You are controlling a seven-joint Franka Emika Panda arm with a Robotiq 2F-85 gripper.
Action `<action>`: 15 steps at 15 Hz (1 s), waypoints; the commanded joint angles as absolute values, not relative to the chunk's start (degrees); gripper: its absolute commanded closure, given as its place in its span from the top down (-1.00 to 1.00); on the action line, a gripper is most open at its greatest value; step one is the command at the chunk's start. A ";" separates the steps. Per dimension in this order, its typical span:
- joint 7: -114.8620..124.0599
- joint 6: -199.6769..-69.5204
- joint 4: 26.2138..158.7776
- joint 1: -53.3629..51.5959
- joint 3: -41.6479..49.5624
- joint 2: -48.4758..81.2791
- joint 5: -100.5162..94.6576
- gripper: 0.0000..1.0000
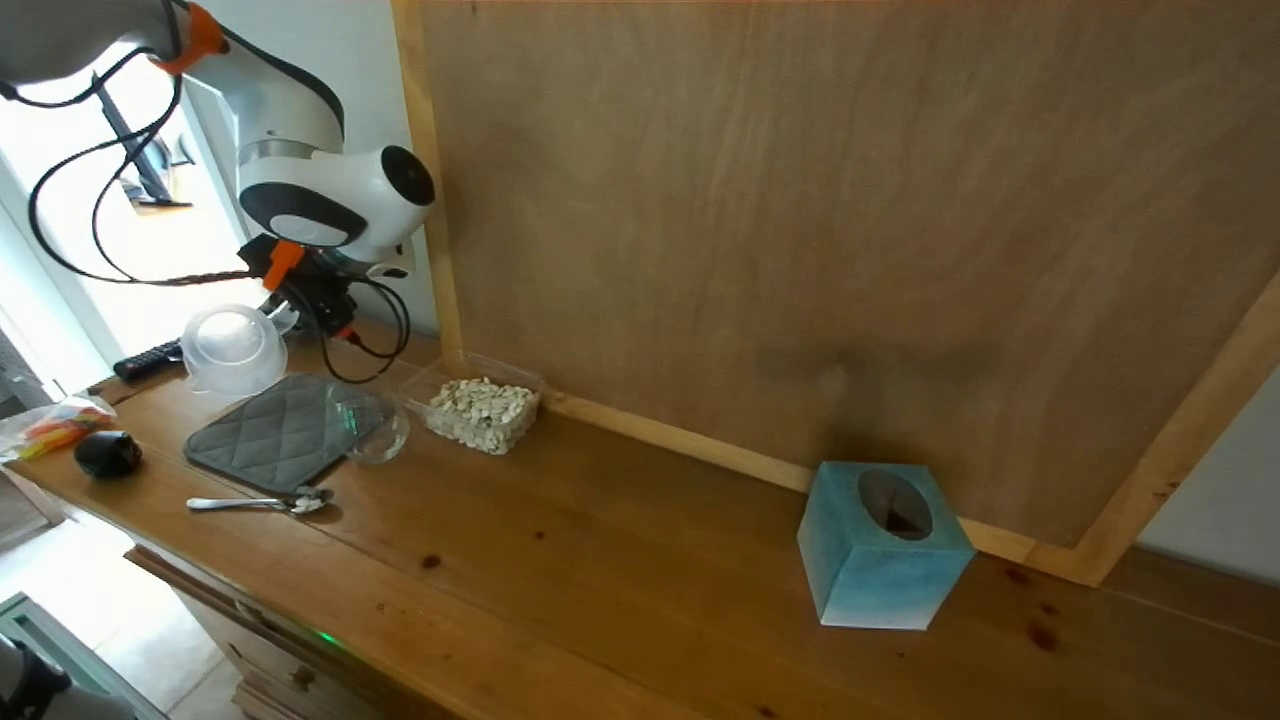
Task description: Turn the clear jug over rand put it on the grey potholder
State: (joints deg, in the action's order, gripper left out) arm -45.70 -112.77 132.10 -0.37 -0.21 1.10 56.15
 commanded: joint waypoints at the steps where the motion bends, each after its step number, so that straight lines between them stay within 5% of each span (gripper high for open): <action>1: -52.24 -112.51 133.71 -0.02 -0.11 -0.37 62.46 -0.93; 12: -61.16 -112.20 134.47 -0.03 0.04 0.07 69.39 -0.93; 13: -61.04 -112.28 134.48 -0.02 0.07 0.08 69.10 -0.76; 14: -60.53 -112.90 134.57 -0.06 0.07 0.01 68.66 -0.24; 15: -60.37 -113.00 134.57 -0.08 0.08 -0.05 68.51 -0.25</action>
State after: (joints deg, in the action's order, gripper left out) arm -59.43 -112.76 133.38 -0.37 -0.06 1.09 67.39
